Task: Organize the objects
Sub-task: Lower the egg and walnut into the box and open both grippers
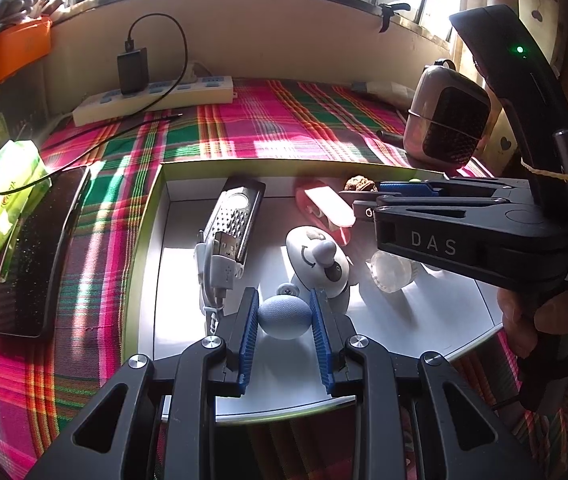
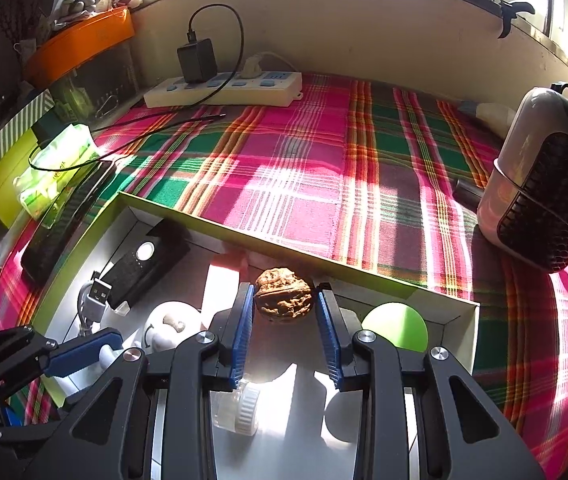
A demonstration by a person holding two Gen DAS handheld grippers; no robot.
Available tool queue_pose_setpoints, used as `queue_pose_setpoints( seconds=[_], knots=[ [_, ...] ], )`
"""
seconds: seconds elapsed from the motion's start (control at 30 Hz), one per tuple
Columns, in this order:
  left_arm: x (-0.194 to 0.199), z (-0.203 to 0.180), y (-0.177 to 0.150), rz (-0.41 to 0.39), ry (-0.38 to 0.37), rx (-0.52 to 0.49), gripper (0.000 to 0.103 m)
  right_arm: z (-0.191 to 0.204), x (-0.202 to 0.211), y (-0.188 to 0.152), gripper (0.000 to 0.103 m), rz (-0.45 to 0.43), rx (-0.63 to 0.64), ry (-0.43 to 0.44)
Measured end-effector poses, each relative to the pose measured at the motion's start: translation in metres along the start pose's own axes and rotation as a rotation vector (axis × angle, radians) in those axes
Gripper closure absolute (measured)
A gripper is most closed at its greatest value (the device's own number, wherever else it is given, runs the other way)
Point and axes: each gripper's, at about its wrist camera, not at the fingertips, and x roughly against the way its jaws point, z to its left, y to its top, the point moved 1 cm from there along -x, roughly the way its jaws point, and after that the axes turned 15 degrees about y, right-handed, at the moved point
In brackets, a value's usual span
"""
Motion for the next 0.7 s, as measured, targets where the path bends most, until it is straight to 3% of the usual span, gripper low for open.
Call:
queue_pose_setpoints(
  seconds=[0.7],
  knots=[
    [-0.0012,0.0001,-0.0004,0.009,0.008,-0.007,0.078,0.0013,0.0001,-0.0007,0.069,0.003,-0.005,-0.013]
  ],
)
